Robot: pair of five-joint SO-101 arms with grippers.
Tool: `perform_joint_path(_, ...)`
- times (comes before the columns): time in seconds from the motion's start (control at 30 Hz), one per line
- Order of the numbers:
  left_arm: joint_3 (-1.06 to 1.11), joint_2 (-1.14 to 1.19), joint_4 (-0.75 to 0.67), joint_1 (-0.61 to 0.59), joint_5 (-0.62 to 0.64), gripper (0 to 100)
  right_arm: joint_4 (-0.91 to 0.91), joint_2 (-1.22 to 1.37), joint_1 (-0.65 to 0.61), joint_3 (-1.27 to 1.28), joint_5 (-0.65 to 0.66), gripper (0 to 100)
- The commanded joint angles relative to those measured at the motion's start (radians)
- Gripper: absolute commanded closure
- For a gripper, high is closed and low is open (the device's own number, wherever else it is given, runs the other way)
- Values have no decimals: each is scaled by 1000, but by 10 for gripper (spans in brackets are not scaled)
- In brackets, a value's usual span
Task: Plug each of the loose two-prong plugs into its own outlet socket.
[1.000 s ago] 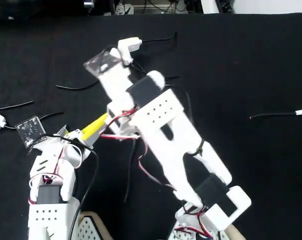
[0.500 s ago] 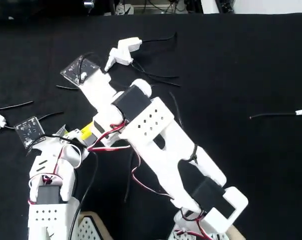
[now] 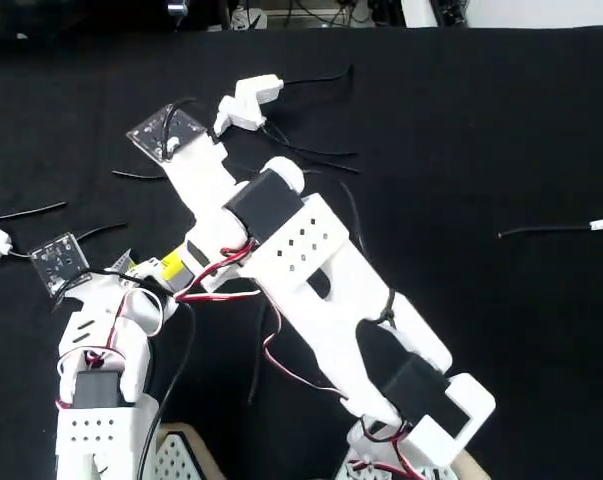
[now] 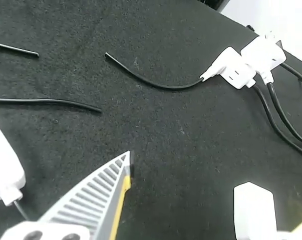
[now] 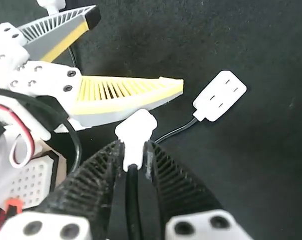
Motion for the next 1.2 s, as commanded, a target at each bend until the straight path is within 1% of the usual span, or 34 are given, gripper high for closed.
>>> perform_joint_path(0.0,15,-9,5,15,-8,456,-9,-35,34,-51,-72,986)
perform_joint_path(0.27,15,-9,5,12,-8,456,-5,64,120,-47,-187,987)
perform_joint_path(0.47,15,-9,5,10,-8,456,14,82,153,-48,-233,987)
perform_joint_path(0.67,15,-9,5,8,-8,456,14,108,259,-47,-334,987)
perform_joint_path(0.8,15,-8,5,8,-8,456,12,206,318,-58,-419,987)
perform_joint_path(0.9,15,-8,5,8,-8,456,14,312,319,-99,-465,986)
perform_joint_path(1.03,15,-8,6,7,-8,456,15,415,296,-147,-473,985)
perform_joint_path(1.17,15,-9,26,7,-8,456,11,438,255,-147,-563,983)
